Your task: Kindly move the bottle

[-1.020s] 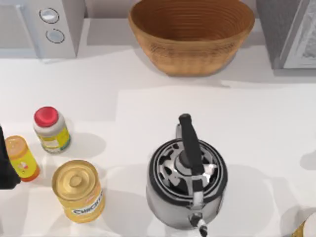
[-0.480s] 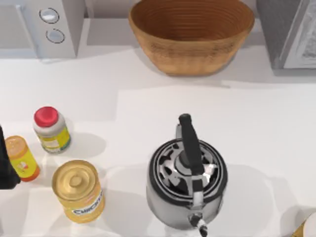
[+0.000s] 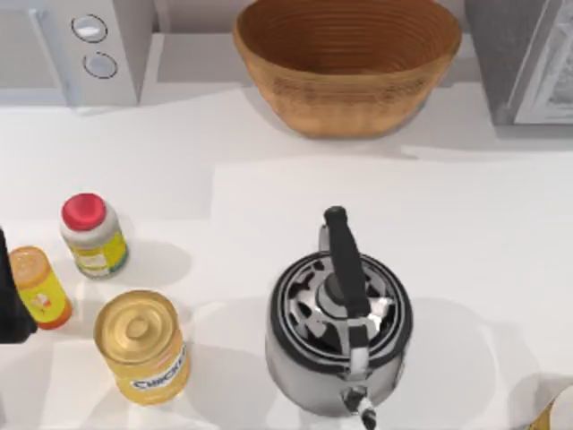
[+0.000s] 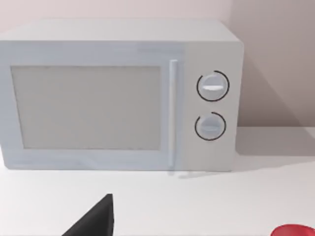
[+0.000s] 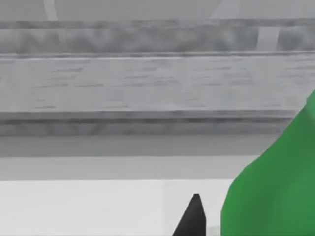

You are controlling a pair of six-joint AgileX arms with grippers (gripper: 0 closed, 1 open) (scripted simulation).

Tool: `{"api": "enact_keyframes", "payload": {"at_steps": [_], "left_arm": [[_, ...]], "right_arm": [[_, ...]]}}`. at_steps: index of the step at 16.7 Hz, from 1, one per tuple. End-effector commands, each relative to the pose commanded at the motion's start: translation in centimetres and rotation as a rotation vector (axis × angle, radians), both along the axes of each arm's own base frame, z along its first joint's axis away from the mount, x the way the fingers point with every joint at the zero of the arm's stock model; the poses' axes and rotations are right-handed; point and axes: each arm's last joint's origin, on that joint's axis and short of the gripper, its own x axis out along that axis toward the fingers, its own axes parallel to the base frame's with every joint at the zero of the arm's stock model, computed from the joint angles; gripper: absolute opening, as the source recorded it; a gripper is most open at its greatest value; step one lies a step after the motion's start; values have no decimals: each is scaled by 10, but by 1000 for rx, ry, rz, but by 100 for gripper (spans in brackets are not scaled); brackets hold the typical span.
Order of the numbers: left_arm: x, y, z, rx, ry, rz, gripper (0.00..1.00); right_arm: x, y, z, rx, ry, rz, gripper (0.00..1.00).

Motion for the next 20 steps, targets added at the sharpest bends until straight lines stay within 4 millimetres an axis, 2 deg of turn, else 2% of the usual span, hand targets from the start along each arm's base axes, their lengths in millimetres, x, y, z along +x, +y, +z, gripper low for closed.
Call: {"api": "enact_keyframes", "payload": {"at_steps": [3,6,19,20], "left_arm": [[0,0,0,0,0,0,100],[0,0,0,0,0,0,100],[0,0,0,0,0,0,100],[0,0,0,0,0,0,100]], "right_arm": [[9,1,-6,-4,-9,2,0],[9,1,-6,-4,-9,2,0],[9,1,-6,-4,-9,2,98],[9,1,-6,-4,-9,2,100]]}}
